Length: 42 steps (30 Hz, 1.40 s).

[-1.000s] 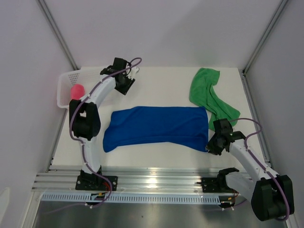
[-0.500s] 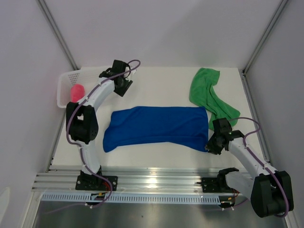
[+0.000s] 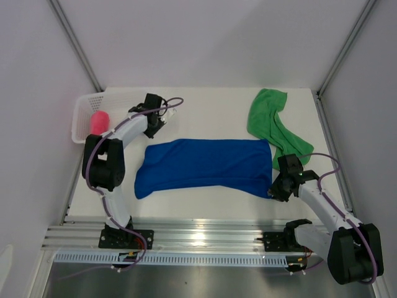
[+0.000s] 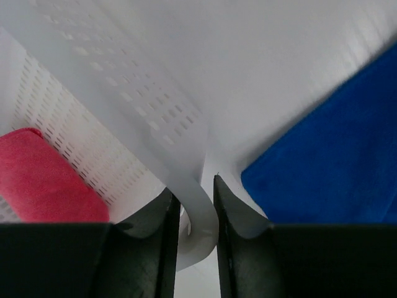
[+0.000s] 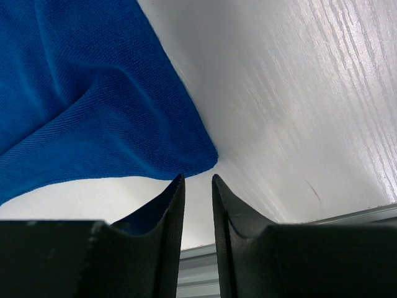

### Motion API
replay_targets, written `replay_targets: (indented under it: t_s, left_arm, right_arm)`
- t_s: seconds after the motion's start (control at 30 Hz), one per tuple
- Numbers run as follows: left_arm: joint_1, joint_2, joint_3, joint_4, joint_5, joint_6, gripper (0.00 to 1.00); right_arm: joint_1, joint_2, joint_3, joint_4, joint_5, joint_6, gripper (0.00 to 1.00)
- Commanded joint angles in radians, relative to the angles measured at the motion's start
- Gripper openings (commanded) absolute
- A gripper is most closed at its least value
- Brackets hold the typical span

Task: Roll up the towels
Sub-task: Flatten the towel

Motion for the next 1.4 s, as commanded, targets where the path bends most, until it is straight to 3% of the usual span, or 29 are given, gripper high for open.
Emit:
replay_targets:
  t_s: [0.0,0.1,0.3,0.4,0.43,0.53,0.7,0.8,0.83,0.93,0.97,1.03,1.2,1.37]
  left_arm:
    - [0.007,-0.121,-0.139,0.052,0.025,0.141,0.2]
    - [0.018,-0.184,-0.242,0.078,0.037,0.211,0.1]
    - [0.032,-0.269,-0.34,0.092,0.07,0.296,0.13]
    - [0.032,-0.286,-0.331,0.076,0.068,0.304,0.28]
    - [0.032,-0.288,-0.326,0.057,0.068,0.296,0.4]
    - [0.032,-0.317,-0.282,0.005,0.079,0.267,0.56]
    - [0.015,-0.404,-0.202,-0.088,0.126,0.245,0.67]
    - [-0.003,-0.447,-0.177,-0.163,0.16,0.238,0.67]
    - [-0.009,-0.485,-0.167,-0.19,0.206,0.236,0.67]
    - [-0.031,-0.59,-0.165,-0.34,0.365,0.245,0.65]
    - [-0.037,-0.619,-0.179,-0.375,0.476,0.261,0.65]
    - [-0.06,-0.696,-0.304,-0.446,0.525,0.32,0.65]
    - [-0.088,-0.806,-0.688,-0.359,0.325,0.414,0.65]
    - [-0.089,-0.836,-0.887,-0.163,0.234,0.469,0.69]
  right_arm:
    - [0.003,-0.012,0.006,0.014,0.015,-0.009,0.27]
    - [0.003,-0.011,0.004,0.017,0.013,-0.01,0.27]
    - [0.003,-0.005,0.004,0.021,0.005,-0.013,0.27]
    - [0.003,-0.005,0.006,0.02,0.004,-0.012,0.28]
    - [0.003,-0.006,0.007,0.018,0.002,-0.01,0.28]
    - [0.003,-0.014,0.019,-0.003,0.019,-0.001,0.29]
    - [0.011,-0.026,0.078,-0.017,0.042,-0.009,0.31]
    - [0.012,-0.005,0.197,0.029,0.006,-0.181,0.34]
    - [0.015,0.006,0.242,0.052,-0.007,-0.34,0.37]
    - [0.026,0.061,0.409,0.054,-0.028,-0.608,0.42]
    - [0.026,0.072,0.45,0.049,-0.028,-0.763,0.43]
    - [0.028,0.084,0.46,0.0,-0.079,-0.904,0.44]
    - [0.064,0.003,0.345,-0.124,-0.411,-1.384,0.48]
    - [0.213,-0.068,0.189,-0.086,-0.306,-1.564,0.52]
